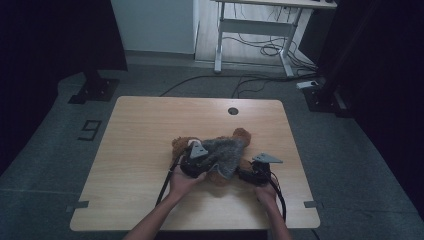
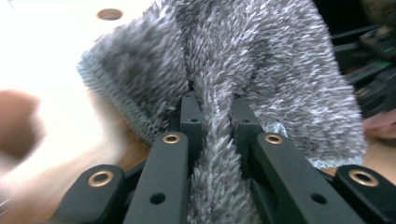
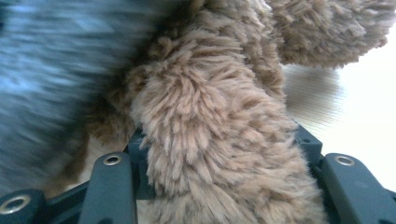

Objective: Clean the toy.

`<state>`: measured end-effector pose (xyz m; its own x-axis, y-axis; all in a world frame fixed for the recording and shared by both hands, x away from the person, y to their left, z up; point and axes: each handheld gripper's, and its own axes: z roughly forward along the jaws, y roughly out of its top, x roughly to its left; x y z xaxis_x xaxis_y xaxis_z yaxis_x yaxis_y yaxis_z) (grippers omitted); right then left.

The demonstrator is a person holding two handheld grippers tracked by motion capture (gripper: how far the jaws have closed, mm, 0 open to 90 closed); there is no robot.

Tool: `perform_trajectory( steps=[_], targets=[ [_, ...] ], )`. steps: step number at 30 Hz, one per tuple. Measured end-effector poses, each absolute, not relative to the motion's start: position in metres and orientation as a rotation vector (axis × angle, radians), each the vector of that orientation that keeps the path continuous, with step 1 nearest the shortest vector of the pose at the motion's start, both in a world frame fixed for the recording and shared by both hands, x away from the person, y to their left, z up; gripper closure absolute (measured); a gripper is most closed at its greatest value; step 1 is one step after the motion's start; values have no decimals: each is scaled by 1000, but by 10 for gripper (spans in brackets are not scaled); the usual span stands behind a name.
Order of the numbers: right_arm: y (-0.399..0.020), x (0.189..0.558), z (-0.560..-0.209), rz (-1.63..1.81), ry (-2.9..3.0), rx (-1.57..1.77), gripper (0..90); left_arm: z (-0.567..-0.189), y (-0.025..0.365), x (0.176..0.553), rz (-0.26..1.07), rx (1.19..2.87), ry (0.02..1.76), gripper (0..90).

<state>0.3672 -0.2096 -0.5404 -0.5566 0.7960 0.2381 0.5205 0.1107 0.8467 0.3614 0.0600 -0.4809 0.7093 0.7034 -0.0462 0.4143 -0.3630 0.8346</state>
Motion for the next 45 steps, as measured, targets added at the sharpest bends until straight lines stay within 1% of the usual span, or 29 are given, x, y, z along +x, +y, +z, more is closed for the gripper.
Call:
perform_trajectory(
  steps=[4,8,14,17,20,27,33,38,40,45],
  targets=[
    [-210,367,-541,1430,2121,1301,440,-479,89,358,384,1953,890,794],
    [-209,366,-540,1418,2121,1295,440,-469,113,349,430,1901,895,791],
    [-210,366,-542,1430,2120,1300,440,-467,150,348,462,1831,978,793],
    [-211,366,-542,1430,2120,1305,440,-469,166,353,511,1831,1036,795],
    [-212,367,-543,1437,2122,1308,439,-479,176,359,511,1856,1087,796],
    [-212,366,-545,1436,2131,1310,443,-504,186,360,499,1919,1161,799],
    [-211,366,-546,1438,2137,1312,454,-509,185,363,473,1920,1180,799],
    [-210,366,-547,1436,2143,1309,458,-519,185,375,460,1929,1220,799],
    [-211,368,-548,1432,2137,1312,457,-526,183,387,488,1956,1254,800],
    [-213,372,-549,1428,2117,1328,457,-523,174,401,538,1980,1260,801]
  ],
)
